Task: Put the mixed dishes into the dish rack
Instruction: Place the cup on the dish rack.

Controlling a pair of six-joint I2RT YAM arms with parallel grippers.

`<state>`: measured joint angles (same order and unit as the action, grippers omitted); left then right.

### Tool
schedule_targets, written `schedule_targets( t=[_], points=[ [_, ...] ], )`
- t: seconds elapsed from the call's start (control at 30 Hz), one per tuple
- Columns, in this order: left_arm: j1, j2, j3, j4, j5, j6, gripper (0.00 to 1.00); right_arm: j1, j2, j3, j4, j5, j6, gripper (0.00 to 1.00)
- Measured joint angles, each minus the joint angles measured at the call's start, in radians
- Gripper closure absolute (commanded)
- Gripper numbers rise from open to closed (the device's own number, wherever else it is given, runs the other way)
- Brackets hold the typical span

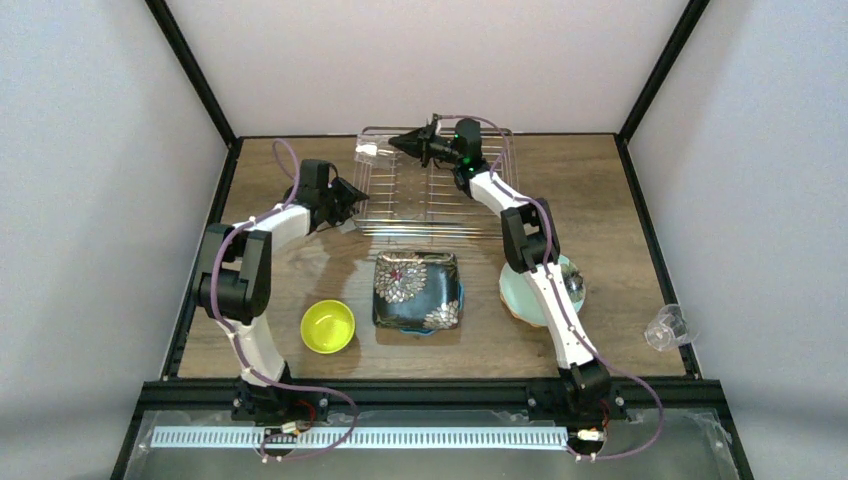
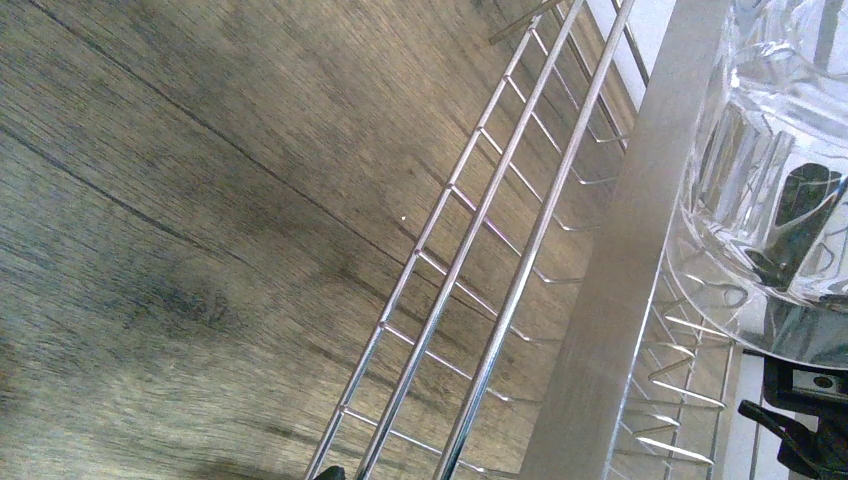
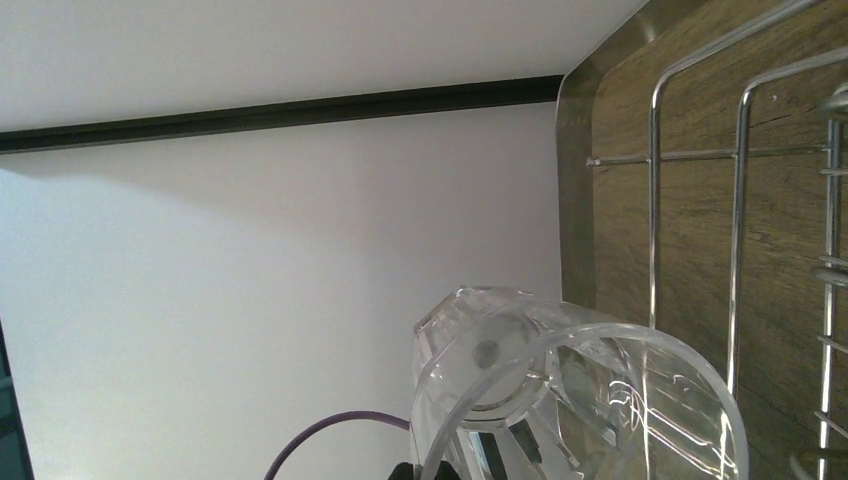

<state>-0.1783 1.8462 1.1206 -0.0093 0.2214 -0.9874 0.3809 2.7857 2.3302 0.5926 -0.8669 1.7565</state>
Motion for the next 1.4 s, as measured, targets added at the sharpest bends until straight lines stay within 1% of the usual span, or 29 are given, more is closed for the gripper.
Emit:
schedule_targets(
  t=[0.13,0.23,0.5,0.6,0.73,0.97,1.17,1.4],
  points=[
    [0.0,0.002,0.005,-0.006,0.0,0.0,0.0,0.0,0.0,0.005,-0.043,0.0,-0.029,0.72],
    [0.0,0.003,0.005,-0.006,0.001,0.001,0.0,0.0,0.0,0.005,-0.091,0.0,-0.058,0.57],
    [0.0,0.004,0.006,-0.004,0.005,0.001,0.0,0.0,0.0,0.014,-0.142,0.0,-0.115,0.39],
    [0.0,0.004,0.006,-0.004,0.005,0.002,0.0,0.0,0.0,0.021,-0.165,0.0,-0.137,0.34],
    [0.0,0.004,0.006,-0.003,0.005,0.002,0.0,0.0,-0.005,0.024,-0.199,0.0,-0.169,0.29],
    [0.0,0.004,0.004,-0.001,0.005,0.003,0.0,0.001,-0.023,0.024,-0.272,0.007,-0.229,0.26],
    [0.0,0.004,0.002,0.002,0.006,0.003,0.0,0.001,-0.058,-0.011,-0.339,0.032,-0.283,0.25],
    [0.0,0.0,-0.003,0.006,0.007,0.004,0.0,-0.003,-0.09,-0.029,-0.483,0.08,-0.378,0.25]
  ],
)
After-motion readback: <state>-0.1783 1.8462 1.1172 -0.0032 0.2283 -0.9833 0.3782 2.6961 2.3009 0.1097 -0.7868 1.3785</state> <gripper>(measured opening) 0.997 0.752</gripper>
